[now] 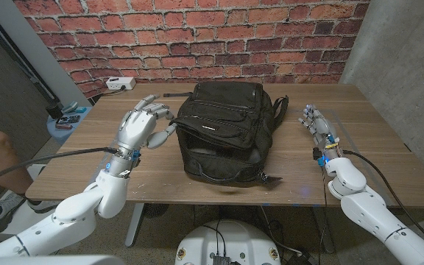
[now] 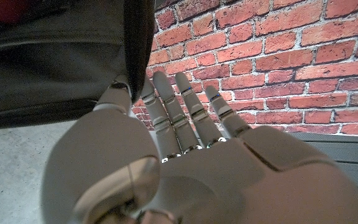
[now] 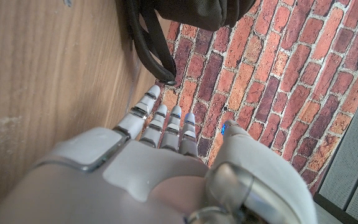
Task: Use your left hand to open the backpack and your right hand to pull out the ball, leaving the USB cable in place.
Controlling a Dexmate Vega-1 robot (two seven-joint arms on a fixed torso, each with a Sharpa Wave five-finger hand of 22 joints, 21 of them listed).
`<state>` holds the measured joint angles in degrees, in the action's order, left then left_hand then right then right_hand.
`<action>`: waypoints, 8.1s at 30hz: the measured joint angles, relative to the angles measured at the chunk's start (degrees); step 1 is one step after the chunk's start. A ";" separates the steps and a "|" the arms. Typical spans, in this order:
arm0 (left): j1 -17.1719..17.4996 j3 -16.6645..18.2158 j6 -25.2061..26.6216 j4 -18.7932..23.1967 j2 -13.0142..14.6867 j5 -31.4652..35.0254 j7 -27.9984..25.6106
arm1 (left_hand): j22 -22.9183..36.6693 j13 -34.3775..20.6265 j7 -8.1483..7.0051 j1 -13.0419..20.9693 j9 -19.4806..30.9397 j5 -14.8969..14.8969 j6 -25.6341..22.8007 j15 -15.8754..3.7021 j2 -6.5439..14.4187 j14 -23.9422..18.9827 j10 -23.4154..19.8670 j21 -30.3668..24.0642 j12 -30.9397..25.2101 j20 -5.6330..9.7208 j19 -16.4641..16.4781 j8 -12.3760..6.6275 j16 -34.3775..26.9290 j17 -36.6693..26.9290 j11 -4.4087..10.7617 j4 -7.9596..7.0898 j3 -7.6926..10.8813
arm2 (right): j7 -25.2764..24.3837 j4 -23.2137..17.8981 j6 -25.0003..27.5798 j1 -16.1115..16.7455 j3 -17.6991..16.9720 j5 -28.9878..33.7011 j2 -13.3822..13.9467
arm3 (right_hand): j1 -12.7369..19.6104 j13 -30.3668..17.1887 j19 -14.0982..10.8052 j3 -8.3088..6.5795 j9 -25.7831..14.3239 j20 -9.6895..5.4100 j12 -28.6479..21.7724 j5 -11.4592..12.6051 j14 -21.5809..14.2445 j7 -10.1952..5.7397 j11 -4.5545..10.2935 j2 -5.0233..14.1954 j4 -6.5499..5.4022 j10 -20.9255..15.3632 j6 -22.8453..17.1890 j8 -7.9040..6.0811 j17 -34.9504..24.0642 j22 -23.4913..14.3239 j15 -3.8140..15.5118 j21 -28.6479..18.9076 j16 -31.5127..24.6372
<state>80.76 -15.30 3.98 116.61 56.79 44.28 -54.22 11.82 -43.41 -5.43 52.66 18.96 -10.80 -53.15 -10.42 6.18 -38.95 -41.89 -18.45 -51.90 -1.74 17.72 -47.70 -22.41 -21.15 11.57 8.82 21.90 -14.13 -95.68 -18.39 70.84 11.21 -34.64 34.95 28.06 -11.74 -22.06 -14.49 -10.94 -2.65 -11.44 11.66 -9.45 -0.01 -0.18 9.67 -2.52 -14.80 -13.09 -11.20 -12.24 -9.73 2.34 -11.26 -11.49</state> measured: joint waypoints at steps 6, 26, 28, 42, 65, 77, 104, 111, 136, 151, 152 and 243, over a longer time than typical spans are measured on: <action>-0.82 0.60 -1.00 0.40 -2.08 -1.69 1.61 | -0.11 -0.27 0.24 0.67 -0.83 -0.46 -1.66 -0.23 -0.91 -1.00 -2.64 -0.21 -1.24 0.00 0.00 -0.21 0.00 -0.01 -0.72 0.59 0.32 | -0.51 -0.65 0.21 0.37 0.10 0.78 0.20 | 0.00 0.00 0.00 0.00 0.00 0.00 0.00 0.01 0.00 0.00 0.00 0.00 0.00 0.00 0.00 0.00 0.00 0.00 0.00 0.00 0.00; -6.00 -2.16 -2.96 0.51 -9.96 -3.98 5.74 | -0.11 -1.33 1.77 2.72 -2.49 -1.79 -4.19 -0.21 -2.26 -3.87 -5.52 -0.64 -3.45 -0.33 0.29 -0.61 -0.28 -1.01 -2.05 1.32 0.85 | -1.76 -1.81 0.89 0.81 0.84 3.03 0.22 | 0.00 0.00 0.00 -0.23 0.00 0.00 0.00 0.01 0.00 0.00 0.00 0.00 0.23 0.00 0.00 0.00 -0.01 0.00 0.00 0.00 0.00; -6.32 -2.39 -2.96 0.49 -10.43 -3.98 5.74 | -0.11 -1.33 1.77 2.94 -2.49 -2.03 -4.19 -0.13 -2.48 -3.95 -5.53 -0.64 -3.44 -0.53 0.09 -0.64 -0.28 -1.06 -2.05 1.32 0.85 | -2.02 -1.81 1.04 0.81 0.84 3.33 0.22 | 0.00 0.00 0.00 -0.23 0.00 0.00 0.00 0.01 0.00 0.00 0.00 0.00 0.23 0.00 0.00 0.00 -0.01 0.00 0.00 0.00 0.00; -8.81 -4.05 -1.67 0.79 -14.72 -7.13 10.11 | -0.10 -1.32 2.07 3.84 -2.36 -2.69 -4.48 -0.12 -2.20 -3.95 -5.82 -0.64 -3.90 -1.15 -0.54 -0.65 -0.28 -1.32 -2.38 1.13 1.03 | -4.64 -5.66 2.47 3.41 1.08 5.88 0.97 | 0.00 0.00 0.00 -0.46 0.00 0.00 0.00 -0.21 0.00 0.00 0.00 0.00 0.47 0.00 0.00 0.00 -0.01 0.00 0.00 0.00 0.00; -13.51 -5.62 0.30 0.85 -20.51 -14.53 14.27 | -0.10 -1.59 2.67 4.83 -1.99 -3.42 -3.84 0.41 -2.26 -4.03 -5.79 -0.64 -4.90 -2.07 -1.46 -0.59 -0.24 -2.25 -3.01 0.89 1.25 | -9.35 -13.06 6.01 8.34 0.20 10.69 1.95 | 0.23 0.00 0.00 -0.94 0.00 0.00 0.00 -0.20 0.00 0.00 0.00 -0.23 0.94 0.00 0.00 0.00 -0.02 0.00 0.00 0.00 0.00; -17.09 -6.92 0.36 -0.13 -22.32 -17.58 16.40 | -0.09 -1.43 2.80 5.18 -1.96 -3.63 -3.74 0.72 -2.22 -3.72 -5.39 -0.63 -5.15 -2.06 -1.45 -0.85 0.00 -2.38 -3.41 0.89 1.24 | -11.47 -17.29 8.67 10.74 -0.33 13.13 2.27 | 0.45 0.00 0.00 -1.41 0.00 0.00 0.00 -0.20 0.00 0.00 0.00 -0.45 1.41 0.00 0.00 0.00 -0.02 0.00 0.00 0.00 -0.40; -20.66 -7.72 2.61 -0.65 -25.90 -23.92 17.55 | -0.09 -1.16 3.10 5.64 -2.22 -4.27 -3.83 1.13 -2.63 -4.14 -5.70 -0.63 -5.96 -2.26 -1.66 -0.79 0.44 -3.18 -3.72 0.80 1.32 | -15.55 -28.70 19.09 16.00 -1.35 19.33 3.99 | 0.98 0.00 0.00 -1.48 0.00 0.00 0.00 -0.43 0.00 0.22 -0.30 -0.98 2.45 -0.31 -0.23 0.00 -0.02 0.00 0.00 0.00 -0.39; -21.16 -7.70 3.16 -1.11 -27.64 -25.61 16.41 | -0.08 -1.17 3.14 5.58 -2.19 -4.28 -3.78 1.12 -2.56 -4.14 -5.70 -0.63 -6.19 -2.47 -1.87 -0.77 0.44 -3.27 -3.72 0.81 1.32 | -16.73 -31.66 22.12 17.59 -1.68 20.92 4.33 | 1.29 -0.16 0.00 -1.48 0.00 0.00 0.00 -0.42 0.00 0.22 -0.30 -0.67 2.93 -0.31 -0.23 0.00 -0.02 0.00 0.00 0.00 -0.39; -26.67 -11.05 1.58 -6.14 -34.11 -31.04 13.38 | -0.08 -1.17 3.80 5.72 -1.61 -4.52 -3.13 1.42 -2.54 -4.44 -5.49 -0.63 -7.02 -2.99 -1.96 -0.88 0.88 -3.97 -3.92 0.57 1.56 | -18.98 -39.51 29.90 23.02 -2.54 25.17 4.14 | 1.29 -0.15 0.00 -1.56 0.00 0.00 0.00 -0.42 0.00 0.21 -0.30 -0.67 3.48 -0.31 -0.22 0.00 -0.16 0.00 0.00 0.00 -0.67; -28.10 -11.75 2.56 -6.49 -34.73 -33.55 14.45 | -0.08 -1.29 4.21 6.09 -1.19 -5.13 -2.90 2.24 -2.47 -4.24 -5.08 -0.63 -7.45 -3.51 -2.48 -0.86 1.28 -4.48 -4.34 0.58 1.55 | -19.71 -45.17 37.67 25.29 -1.78 27.68 4.92 | 1.81 -0.14 0.00 -1.72 0.00 0.00 -0.22 -0.64 0.00 0.01 -0.30 -0.60 4.27 -0.31 -0.43 -0.26 0.00 0.00 0.00 0.00 -0.67; -28.09 -11.73 2.67 -6.34 -34.66 -33.72 14.57 | -0.08 -1.33 4.31 6.09 -1.17 -5.13 -2.81 2.25 -2.46 -4.23 -5.08 -0.63 -7.45 -3.51 -2.48 -0.86 1.28 -4.50 -4.34 0.58 1.55 | -19.75 -45.49 38.24 25.37 -1.71 27.83 4.99 | 1.81 -0.14 0.00 -1.72 0.00 0.00 -0.22 -0.64 0.00 0.14 -0.30 -0.60 4.27 -0.31 -0.56 -0.28 0.00 0.00 0.00 0.00 -0.67; -29.74 -6.87 7.55 -1.02 -28.77 -53.12 23.10 | -0.08 -0.64 4.60 5.65 -0.45 -5.54 -1.46 2.75 -1.57 -3.72 -2.89 -0.86 -9.00 -4.72 -3.71 -1.25 3.78 -6.63 -5.03 0.40 1.74 | -23.62 -66.29 85.19 -3.85 36.92 40.70 14.79 | 17.66 -0.66 -10.78 -5.16 -0.11 -0.53 -2.43 -1.31 -12.91 -2.55 3.08 -2.85 12.67 -12.30 -12.43 -2.45 -0.90 -0.54 0.00 -2.10 -5.99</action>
<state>51.03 -22.17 11.53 115.59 28.02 -8.84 -31.12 11.74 -44.05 -0.83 58.30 18.51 -16.34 -54.61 -7.67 4.61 -42.68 -44.78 -19.31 -60.90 -6.46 14.01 -48.95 -18.63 -27.78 6.53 9.21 23.64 -37.75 -161.97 66.80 67.00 48.13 6.06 49.74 45.72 -12.40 -32.83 -19.65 -11.06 -3.18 -13.87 10.35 -22.35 -2.56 2.90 6.82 10.15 -27.10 -25.51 -13.65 -13.15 -10.27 2.34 -13.36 -17.48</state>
